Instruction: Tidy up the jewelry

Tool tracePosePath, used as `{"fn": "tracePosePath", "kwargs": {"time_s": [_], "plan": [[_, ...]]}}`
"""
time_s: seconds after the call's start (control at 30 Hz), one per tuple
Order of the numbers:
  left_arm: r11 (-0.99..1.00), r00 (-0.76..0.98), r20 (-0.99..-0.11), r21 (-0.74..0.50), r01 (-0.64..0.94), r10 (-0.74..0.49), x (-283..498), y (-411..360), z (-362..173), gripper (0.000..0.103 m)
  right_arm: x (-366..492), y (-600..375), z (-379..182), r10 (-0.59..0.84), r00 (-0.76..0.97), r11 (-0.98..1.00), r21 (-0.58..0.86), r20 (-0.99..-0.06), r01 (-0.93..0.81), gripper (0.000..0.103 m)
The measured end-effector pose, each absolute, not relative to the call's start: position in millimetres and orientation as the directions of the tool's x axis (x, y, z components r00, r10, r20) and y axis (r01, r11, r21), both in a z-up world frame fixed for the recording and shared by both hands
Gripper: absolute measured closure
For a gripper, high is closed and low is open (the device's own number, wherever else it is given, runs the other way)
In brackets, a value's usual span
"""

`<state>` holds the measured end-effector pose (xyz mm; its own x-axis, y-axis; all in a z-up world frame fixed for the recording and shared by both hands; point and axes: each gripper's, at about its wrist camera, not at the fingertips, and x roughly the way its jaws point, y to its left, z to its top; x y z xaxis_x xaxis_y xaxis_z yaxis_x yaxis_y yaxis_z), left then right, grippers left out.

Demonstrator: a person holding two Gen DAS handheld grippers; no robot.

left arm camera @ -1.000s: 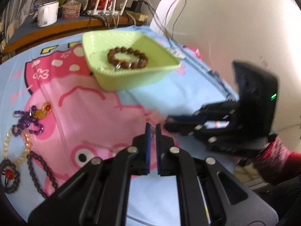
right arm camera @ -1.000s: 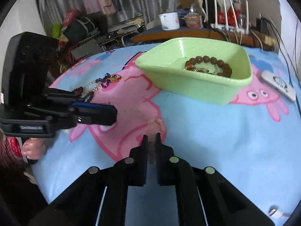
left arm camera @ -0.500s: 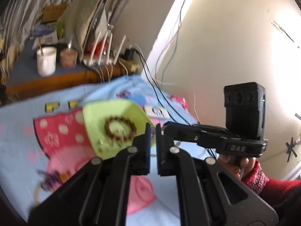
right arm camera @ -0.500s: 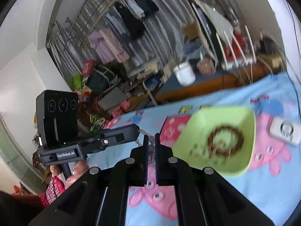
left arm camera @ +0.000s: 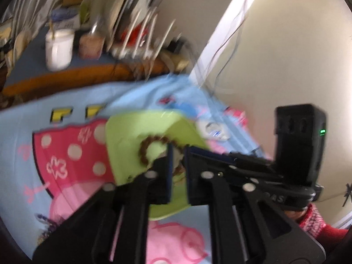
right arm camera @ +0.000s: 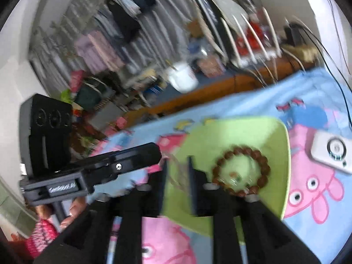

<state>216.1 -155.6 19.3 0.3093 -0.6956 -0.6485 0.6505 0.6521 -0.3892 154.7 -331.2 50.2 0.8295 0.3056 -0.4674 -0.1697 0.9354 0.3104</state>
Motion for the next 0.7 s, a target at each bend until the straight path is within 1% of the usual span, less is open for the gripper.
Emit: {"fn": "tracePosePath", "kwargs": {"time_s": [0.03, 0.1, 0.17, 0.23, 0.3, 0.33, 0.4, 0.47, 0.53, 0.7], "plan": [[0.671, 0.301, -0.676, -0.385, 0.634, -0.672, 221, -156, 9, 0.092, 159, -334, 43, 0.287, 0.824, 0.939, 0.313, -0.489, -0.142, 0.099], [0.684, 0.299, -0.685, -0.396, 0.612, -0.664, 224, -150, 4, 0.092, 160, -341, 41, 0.289, 0.827, 0.929, 0.351, -0.483, -0.12, 0.099], [0.678, 0.345, -0.64, -0.391, 0.623, -0.687, 218, -132, 20, 0.092, 148, -343, 51, 0.3, 0.852, 0.921, 0.364, -0.43, -0.14, 0.099], [0.682, 0.411, -0.588, -0.364, 0.635, -0.697, 207, -109, 41, 0.092, 134, -337, 63, 0.287, 0.876, 0.931, 0.33, -0.387, -0.159, 0.099], [0.692, 0.474, -0.531, -0.35, 0.632, -0.702, 195, -79, 60, 0.092, 122, -327, 72, 0.304, 0.883, 0.931, 0.307, -0.358, -0.196, 0.099], [0.698, 0.507, -0.497, -0.35, 0.625, -0.704, 188, -59, 68, 0.092, 117, -321, 74, 0.319, 0.88, 0.929, 0.301, -0.353, -0.216, 0.099], [0.728, 0.569, -0.461, -0.341, 0.594, -0.681, 174, -21, 74, 0.092, 111, -304, 74, 0.357, 0.865, 0.922, 0.279, -0.354, -0.267, 0.099], [0.758, 0.609, -0.454, -0.335, 0.56, -0.651, 164, 8, 71, 0.092, 109, -284, 67, 0.389, 0.839, 0.917, 0.245, -0.38, -0.315, 0.099], [0.782, 0.63, -0.465, -0.34, 0.522, -0.622, 157, 33, 59, 0.092, 112, -265, 60, 0.406, 0.816, 0.913, 0.221, -0.411, -0.343, 0.099], [0.814, 0.629, -0.516, -0.366, 0.45, -0.581, 153, 62, 19, 0.092, 136, -207, 28, 0.41, 0.731, 0.905, 0.14, -0.546, -0.403, 0.103]]}}
